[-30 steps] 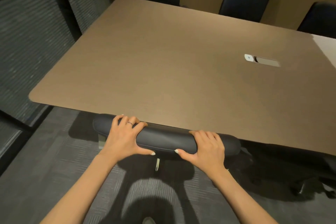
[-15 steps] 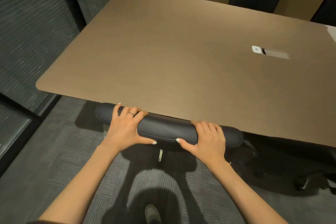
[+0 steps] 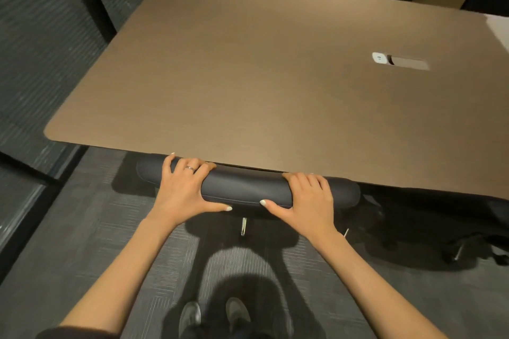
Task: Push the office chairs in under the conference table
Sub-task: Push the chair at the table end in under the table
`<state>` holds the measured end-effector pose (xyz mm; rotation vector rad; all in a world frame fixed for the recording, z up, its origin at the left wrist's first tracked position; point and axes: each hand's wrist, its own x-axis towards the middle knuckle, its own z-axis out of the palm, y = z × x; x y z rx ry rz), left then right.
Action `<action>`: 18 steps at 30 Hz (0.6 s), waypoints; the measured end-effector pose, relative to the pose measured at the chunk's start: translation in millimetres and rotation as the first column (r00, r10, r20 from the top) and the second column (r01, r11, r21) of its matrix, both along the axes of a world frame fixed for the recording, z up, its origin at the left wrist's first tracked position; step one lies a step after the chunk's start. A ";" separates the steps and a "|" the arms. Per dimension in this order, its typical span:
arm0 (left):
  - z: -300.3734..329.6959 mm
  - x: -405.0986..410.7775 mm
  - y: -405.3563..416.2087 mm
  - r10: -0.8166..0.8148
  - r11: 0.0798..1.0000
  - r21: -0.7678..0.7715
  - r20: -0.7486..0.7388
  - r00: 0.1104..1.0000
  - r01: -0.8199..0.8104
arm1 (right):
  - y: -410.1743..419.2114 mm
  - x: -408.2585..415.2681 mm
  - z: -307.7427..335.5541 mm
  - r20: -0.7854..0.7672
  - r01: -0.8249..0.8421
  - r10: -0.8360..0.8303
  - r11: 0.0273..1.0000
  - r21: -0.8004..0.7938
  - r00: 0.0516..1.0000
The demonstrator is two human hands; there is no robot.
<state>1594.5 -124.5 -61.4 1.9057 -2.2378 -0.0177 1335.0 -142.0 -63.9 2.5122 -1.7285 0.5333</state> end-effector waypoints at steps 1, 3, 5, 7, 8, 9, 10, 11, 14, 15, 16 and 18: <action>0.2 0.2 0.6 0.000 1.000 0.002 0.003 1.000 0.000 | 0.7 0.2 1.7 -0.006 -0.001 0.001 1.000 0.016 1.000; -0.4 0.5 0.8 -0.010 1.000 -0.003 0.012 1.000 0.010 | 2.5 0.9 5.0 -0.010 0.008 -0.008 0.999 0.046 1.000; -0.8 1.1 1.2 -0.022 1.000 -0.015 0.022 1.000 0.022 | 5.7 2.1 7.0 -0.007 0.020 -0.020 0.997 0.075 1.000; -1.2 1.6 1.5 -0.028 0.999 -0.028 0.033 0.999 0.029 | 8.5 2.7 7.5 -0.005 0.018 -0.018 0.994 0.106 1.000; -1.6 1.5 1.5 -0.034 0.999 -0.028 0.036 0.999 0.035 | 10.2 2.1 6.8 -0.003 0.016 -0.016 0.992 0.121 1.000; -2.0 2.0 2.1 -0.037 0.999 -0.028 0.039 0.999 0.038 | 11.6 1.5 6.6 0.000 0.011 -0.011 0.991 0.132 1.000; -2.2 1.9 1.6 -0.047 0.998 -0.027 0.043 0.998 0.048 | 13.9 0.3 6.1 0.005 0.013 -0.014 0.990 0.137 1.000; -2.2 2.3 2.0 -0.050 0.998 -0.026 0.048 0.998 0.051 | 15.7 -0.2 6.5 0.011 0.013 -0.015 0.990 0.138 1.000; -3.0 3.3 2.4 -0.064 0.998 -0.009 0.063 0.996 0.065 | 23.7 1.7 8.4 0.023 0.054 -0.057 0.990 0.132 0.998; -3.1 3.9 2.2 -0.070 0.998 -0.006 0.063 0.996 0.070 | 26.1 3.6 8.8 0.020 0.075 -0.078 0.988 0.136 0.997; -2.8 4.8 1.6 -0.080 0.997 -0.006 0.061 0.995 0.080 | 28.6 5.9 8.9 0.016 0.099 -0.102 0.985 0.144 0.995; -2.2 7.2 0.6 -0.098 0.995 -0.010 0.053 0.994 0.098 | 32.2 11.3 9.1 0.006 0.144 -0.147 0.976 0.165 0.989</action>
